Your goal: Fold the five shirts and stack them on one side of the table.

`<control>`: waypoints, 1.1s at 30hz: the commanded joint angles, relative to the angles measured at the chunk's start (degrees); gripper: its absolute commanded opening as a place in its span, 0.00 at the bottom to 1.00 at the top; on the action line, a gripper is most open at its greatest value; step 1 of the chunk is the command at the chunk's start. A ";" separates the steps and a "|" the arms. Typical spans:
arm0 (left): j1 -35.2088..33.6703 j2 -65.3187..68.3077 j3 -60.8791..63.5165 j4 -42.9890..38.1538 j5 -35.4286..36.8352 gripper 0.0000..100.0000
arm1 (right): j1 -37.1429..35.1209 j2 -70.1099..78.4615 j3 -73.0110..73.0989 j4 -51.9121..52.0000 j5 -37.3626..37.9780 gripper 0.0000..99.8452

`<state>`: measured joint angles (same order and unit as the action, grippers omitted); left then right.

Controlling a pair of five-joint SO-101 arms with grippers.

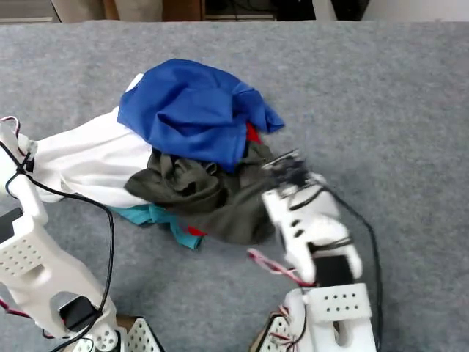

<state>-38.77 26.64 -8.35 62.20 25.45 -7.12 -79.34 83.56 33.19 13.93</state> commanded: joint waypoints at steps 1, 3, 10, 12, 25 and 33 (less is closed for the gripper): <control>0.70 -0.66 -0.62 -0.70 -0.70 0.02 | 13.41 -0.75 -3.65 0.70 0.09 0.00; 0.70 -0.66 -0.62 -0.70 -0.70 0.02 | 20.88 -0.75 -3.56 0.70 0.09 0.00; 0.70 -0.66 -0.62 -0.70 -0.70 0.02 | 42.86 -0.75 -2.07 -0.88 7.21 0.00; 0.79 -0.66 -0.18 -1.49 -0.70 0.02 | 47.43 -0.75 0.75 -6.24 7.82 0.00; 7.91 -1.27 -8.18 13.80 -9.58 0.17 | 48.57 -0.84 13.85 -35.25 12.48 0.22; 23.56 -1.27 -34.81 38.86 -9.58 0.26 | 31.69 -0.84 13.85 -26.20 12.40 0.37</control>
<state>-21.54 26.64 -31.47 94.20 15.96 31.12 -79.34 97.27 4.09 26.07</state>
